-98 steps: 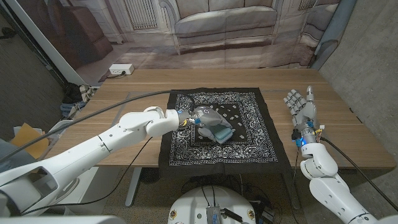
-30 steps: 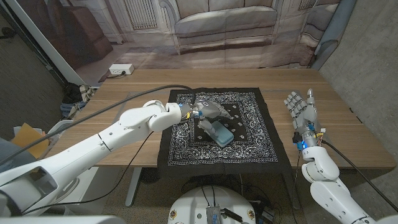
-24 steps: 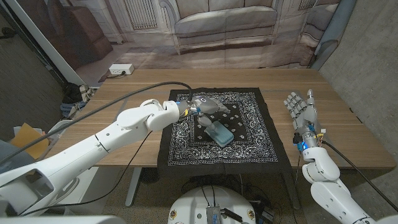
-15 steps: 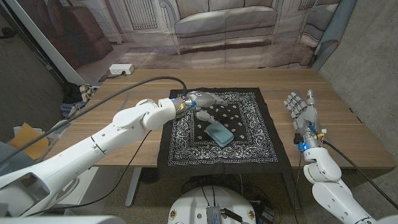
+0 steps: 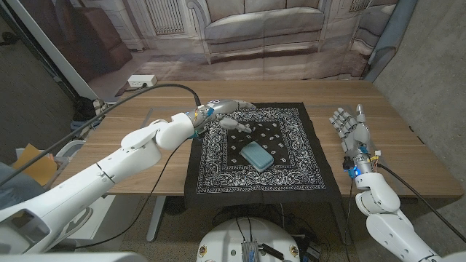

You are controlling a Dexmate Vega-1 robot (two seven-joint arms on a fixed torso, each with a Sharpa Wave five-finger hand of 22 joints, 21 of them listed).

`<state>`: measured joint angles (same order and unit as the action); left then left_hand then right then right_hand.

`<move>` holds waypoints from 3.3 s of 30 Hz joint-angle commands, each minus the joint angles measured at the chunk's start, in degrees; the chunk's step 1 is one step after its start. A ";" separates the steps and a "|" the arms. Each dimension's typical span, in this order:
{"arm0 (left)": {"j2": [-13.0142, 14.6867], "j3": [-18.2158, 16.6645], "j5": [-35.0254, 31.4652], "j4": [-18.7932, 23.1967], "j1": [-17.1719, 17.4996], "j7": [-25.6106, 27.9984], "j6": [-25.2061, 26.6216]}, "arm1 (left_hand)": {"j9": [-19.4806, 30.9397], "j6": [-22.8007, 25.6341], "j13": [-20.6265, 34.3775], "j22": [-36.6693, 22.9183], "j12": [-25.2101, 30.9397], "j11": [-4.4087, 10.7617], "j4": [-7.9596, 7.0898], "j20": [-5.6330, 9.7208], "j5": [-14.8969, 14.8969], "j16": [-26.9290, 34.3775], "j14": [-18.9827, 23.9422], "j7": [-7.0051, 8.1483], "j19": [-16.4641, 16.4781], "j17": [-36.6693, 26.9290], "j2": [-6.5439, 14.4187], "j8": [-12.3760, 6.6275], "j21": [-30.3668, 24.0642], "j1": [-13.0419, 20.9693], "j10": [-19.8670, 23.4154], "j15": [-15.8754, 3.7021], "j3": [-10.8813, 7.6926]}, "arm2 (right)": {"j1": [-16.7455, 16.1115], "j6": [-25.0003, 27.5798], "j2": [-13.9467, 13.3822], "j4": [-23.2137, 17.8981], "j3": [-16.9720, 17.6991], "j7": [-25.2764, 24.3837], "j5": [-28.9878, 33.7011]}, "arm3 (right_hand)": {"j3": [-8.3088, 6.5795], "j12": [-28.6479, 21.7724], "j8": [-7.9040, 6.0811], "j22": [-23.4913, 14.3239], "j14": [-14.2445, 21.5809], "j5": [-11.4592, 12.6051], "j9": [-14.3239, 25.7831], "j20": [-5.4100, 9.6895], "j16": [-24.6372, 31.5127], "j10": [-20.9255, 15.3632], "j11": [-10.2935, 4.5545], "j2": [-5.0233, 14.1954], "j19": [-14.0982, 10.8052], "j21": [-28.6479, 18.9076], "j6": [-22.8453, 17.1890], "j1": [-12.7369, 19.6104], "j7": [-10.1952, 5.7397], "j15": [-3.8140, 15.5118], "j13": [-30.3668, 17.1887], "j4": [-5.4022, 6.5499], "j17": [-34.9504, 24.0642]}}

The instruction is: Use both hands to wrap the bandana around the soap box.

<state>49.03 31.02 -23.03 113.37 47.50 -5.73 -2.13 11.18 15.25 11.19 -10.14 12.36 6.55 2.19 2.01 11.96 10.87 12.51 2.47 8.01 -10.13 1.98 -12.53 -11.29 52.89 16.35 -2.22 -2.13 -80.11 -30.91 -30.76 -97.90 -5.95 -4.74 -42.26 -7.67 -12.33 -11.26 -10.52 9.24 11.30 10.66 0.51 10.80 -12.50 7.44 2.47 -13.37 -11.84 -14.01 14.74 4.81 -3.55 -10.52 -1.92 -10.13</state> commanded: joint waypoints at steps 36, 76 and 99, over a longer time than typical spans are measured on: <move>-7.48 -11.04 32.49 -5.85 13.75 21.89 -5.54 | 0.15 1.62 -0.01 -0.24 -0.13 -2.01 -2.09 0.40 -0.13 0.45 2.40 -1.76 1.27 -0.34 1.37 0.12 -0.67 -3.33 1.95 -1.56 1.31 | -9.70 -4.73 -3.78 -4.58 4.40 6.33 -0.81 | -0.27 -0.03 -0.08 -0.20 0.72 -0.19 0.19 0.05 -0.15 -1.01 -0.54 0.71 -0.48 0.07 -0.65 0.52 -1.01 0.59 -0.15 -0.66 -0.15; -13.29 -6.58 30.91 -7.20 7.03 25.44 -0.65 | 0.02 -1.83 0.07 -0.34 -0.99 -4.09 -4.41 -0.89 -0.29 -0.13 0.13 -3.54 0.18 -0.46 1.07 1.31 -0.26 -7.68 -0.72 -0.16 3.49 | -21.11 -14.71 -1.02 -5.05 14.64 -6.55 28.99 | -0.63 -0.78 -0.01 0.07 6.16 0.04 0.23 4.13 0.62 -4.39 -4.53 0.04 -7.86 -1.80 -1.36 3.29 -3.30 5.56 -0.14 -3.23 0.02; -13.77 -6.74 30.55 -5.43 6.81 27.87 2.56 | -0.01 -1.72 0.07 -0.34 -0.89 -3.93 -4.63 -1.26 -0.19 -0.01 0.31 -3.52 0.13 -0.42 1.29 1.17 -0.31 -7.98 -0.68 -0.33 3.70 | -28.67 -6.96 0.15 -10.11 22.60 -29.82 71.23 | -0.58 -0.84 -0.39 0.24 6.93 1.16 0.30 5.84 0.17 -5.43 -8.10 -1.04 -8.67 -1.14 -2.31 4.91 -6.19 7.73 -0.19 -4.67 0.01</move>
<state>35.19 24.52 7.40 106.89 53.71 21.14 -0.73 11.20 13.51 11.21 -10.27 11.34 2.46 -1.99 0.89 11.52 10.79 12.87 -1.12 8.07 -10.39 2.98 -11.38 -11.73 45.13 15.71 -2.04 1.72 -105.83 -39.66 -29.29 -107.06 14.60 -24.82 11.85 -8.16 -12.68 -11.26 -10.12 15.57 11.75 10.80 2.37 11.03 -17.66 0.23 1.43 -21.16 -13.22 -15.99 18.53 -0.27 2.34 -10.52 -5.86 -10.15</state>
